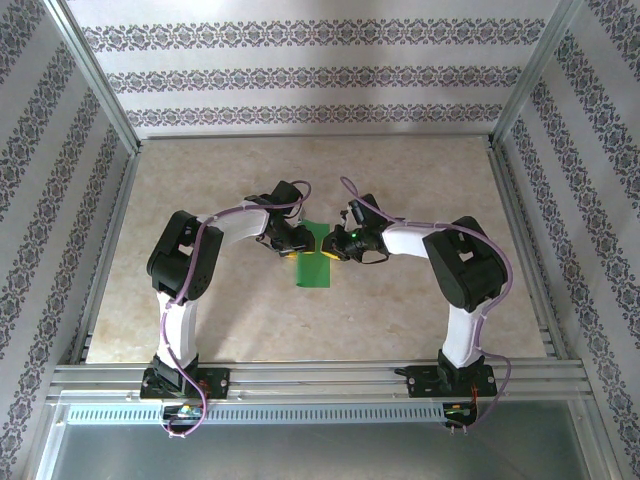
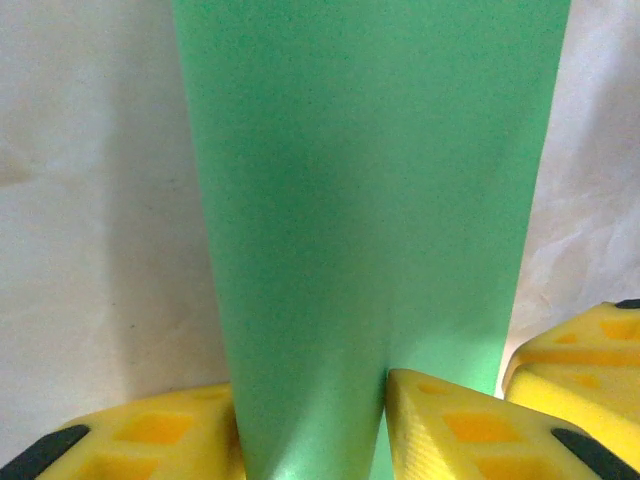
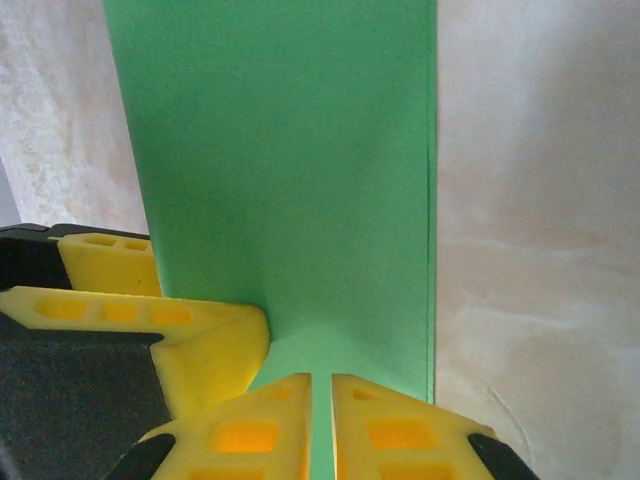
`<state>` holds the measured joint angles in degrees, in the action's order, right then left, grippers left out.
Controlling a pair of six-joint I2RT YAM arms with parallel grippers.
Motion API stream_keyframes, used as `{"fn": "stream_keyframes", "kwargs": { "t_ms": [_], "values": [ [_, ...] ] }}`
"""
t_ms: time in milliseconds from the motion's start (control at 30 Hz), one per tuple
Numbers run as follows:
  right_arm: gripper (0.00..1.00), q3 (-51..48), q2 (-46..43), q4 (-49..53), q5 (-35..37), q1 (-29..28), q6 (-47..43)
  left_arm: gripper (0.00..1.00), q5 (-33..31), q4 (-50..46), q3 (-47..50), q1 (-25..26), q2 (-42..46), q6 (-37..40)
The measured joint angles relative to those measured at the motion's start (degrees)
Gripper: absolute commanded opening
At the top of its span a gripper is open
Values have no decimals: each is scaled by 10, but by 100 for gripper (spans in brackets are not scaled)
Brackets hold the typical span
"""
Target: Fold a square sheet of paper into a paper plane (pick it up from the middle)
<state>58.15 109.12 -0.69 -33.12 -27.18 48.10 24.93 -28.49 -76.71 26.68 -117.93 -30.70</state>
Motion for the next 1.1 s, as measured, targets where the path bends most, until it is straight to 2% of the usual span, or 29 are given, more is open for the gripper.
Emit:
{"fn": "stream_keyframes", "kwargs": {
  "t_ms": [500,667,833,1000,1100],
  "values": [
    [12,9,23,23,3,0,-5,42,-1,-8,-6,0,-3,-1],
    [11,19,25,45,13,-1,-19,45,-5,-26,-25,3,-3,0],
    [11,26,31,54,11,-1,-24,47,-33,-79,-73,13,-6,11],
    [11,35,39,61,5,-1,-30,47,-110,-148,-130,10,-3,26],
    [11,38,40,61,6,-4,-31,46,-123,-155,-136,6,20,26]
  ]
}}
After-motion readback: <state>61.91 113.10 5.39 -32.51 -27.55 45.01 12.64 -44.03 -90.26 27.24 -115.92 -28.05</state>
